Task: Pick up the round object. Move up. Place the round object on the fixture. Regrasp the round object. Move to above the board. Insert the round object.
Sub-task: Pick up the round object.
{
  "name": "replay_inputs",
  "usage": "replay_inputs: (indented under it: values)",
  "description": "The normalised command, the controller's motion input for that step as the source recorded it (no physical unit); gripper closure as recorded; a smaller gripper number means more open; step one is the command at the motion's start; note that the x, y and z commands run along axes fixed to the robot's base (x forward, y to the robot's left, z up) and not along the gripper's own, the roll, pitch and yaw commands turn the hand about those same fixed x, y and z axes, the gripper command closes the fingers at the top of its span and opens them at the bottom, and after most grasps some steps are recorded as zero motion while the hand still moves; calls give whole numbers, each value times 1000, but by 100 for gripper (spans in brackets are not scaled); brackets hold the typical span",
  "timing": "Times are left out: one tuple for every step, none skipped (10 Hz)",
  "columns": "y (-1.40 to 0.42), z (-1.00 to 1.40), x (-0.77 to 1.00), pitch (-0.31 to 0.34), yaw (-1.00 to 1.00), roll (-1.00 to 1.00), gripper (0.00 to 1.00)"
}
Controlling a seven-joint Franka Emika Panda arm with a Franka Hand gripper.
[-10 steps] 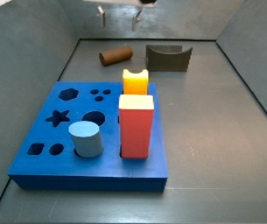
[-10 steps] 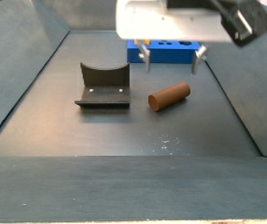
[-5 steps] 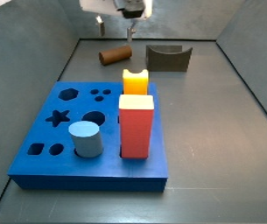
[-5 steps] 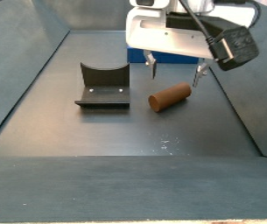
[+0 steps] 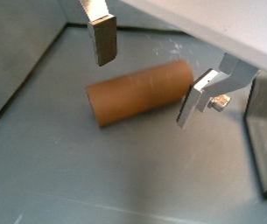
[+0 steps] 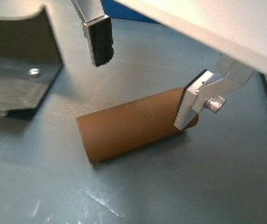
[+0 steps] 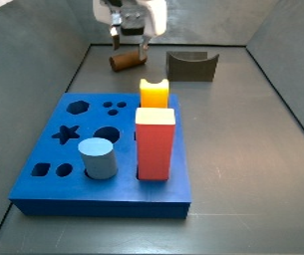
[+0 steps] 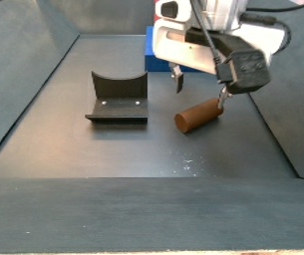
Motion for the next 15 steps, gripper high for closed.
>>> replay_inputs:
  values:
    - [0, -471, -77, 0, -814, -486, 0]
    - [0, -454, -60, 0, -791, -523, 0]
    - [0, -434, -57, 14, -769, -577, 0]
    - [0, -366, -154, 0, -660, -714, 0]
    - [0, -243, -254, -46, -534, -754, 0]
    - [77, -57, -271, -171, -229, -417, 0]
    - [0, 0, -189, -106, 0, -146, 0]
    - [0, 0, -103, -46, 0, 0, 0]
    - [0, 0, 0, 0, 0, 0, 100]
    - [0, 0, 0, 0, 0, 0, 100]
    - [0, 0, 0, 0, 0, 0, 100]
    - [0, 0, 0, 0, 0, 0, 100]
    - [0, 0, 0, 0, 0, 0, 100]
    - [0, 0, 0, 0, 0, 0, 100]
    - [0, 0, 0, 0, 0, 0, 100]
